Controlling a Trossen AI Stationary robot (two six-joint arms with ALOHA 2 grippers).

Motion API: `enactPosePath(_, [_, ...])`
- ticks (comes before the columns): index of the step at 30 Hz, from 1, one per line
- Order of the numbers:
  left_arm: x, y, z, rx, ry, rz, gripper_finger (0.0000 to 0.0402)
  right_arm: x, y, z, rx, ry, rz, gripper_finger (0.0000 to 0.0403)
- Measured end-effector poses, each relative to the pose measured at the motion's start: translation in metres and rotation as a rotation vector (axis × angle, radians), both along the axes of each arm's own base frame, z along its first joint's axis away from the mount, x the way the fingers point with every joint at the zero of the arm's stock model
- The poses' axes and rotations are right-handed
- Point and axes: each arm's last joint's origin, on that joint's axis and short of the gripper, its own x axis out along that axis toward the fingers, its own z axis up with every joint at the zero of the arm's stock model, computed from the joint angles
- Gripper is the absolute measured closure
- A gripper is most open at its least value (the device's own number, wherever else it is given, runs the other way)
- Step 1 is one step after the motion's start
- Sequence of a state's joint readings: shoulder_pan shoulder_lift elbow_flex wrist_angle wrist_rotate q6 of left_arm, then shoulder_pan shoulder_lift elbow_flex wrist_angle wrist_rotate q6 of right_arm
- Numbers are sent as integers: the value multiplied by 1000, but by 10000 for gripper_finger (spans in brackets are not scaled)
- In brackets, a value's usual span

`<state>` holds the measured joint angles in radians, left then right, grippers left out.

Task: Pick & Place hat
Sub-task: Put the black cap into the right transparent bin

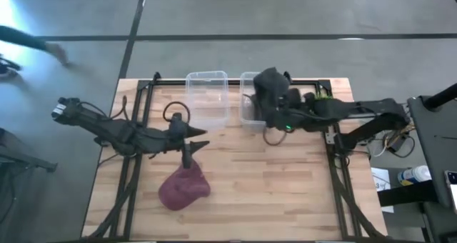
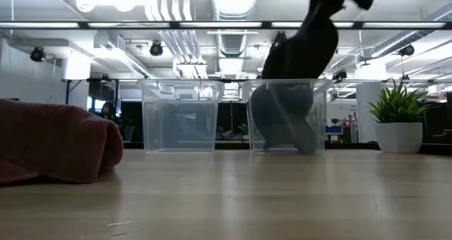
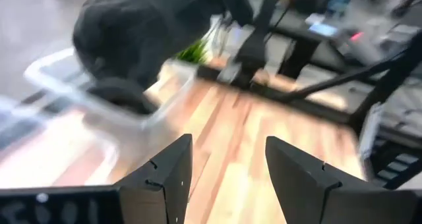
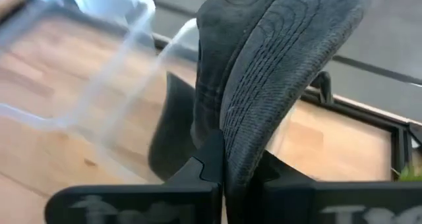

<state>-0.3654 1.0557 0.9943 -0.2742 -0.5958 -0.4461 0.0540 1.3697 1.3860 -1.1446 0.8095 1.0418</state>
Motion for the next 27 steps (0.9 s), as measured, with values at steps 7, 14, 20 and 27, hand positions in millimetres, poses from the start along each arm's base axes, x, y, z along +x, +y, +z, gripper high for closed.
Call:
enactPosePath(7, [-20,-7,-23,-107,221,42,216,49,-33,-22,101,25,127,390])
enactPosePath(14, [-40,-21,-38,-272,394,12,216,70,-50,-44,148,141,162,322])
enactPosePath(20, [-57,-26,-49,-364,573,34,216,74,-42,-36,110,128,198,218])
enactPosePath(27, [-63,-28,-74,-443,734,0,216,62,-5,6,-58,87,379,138])
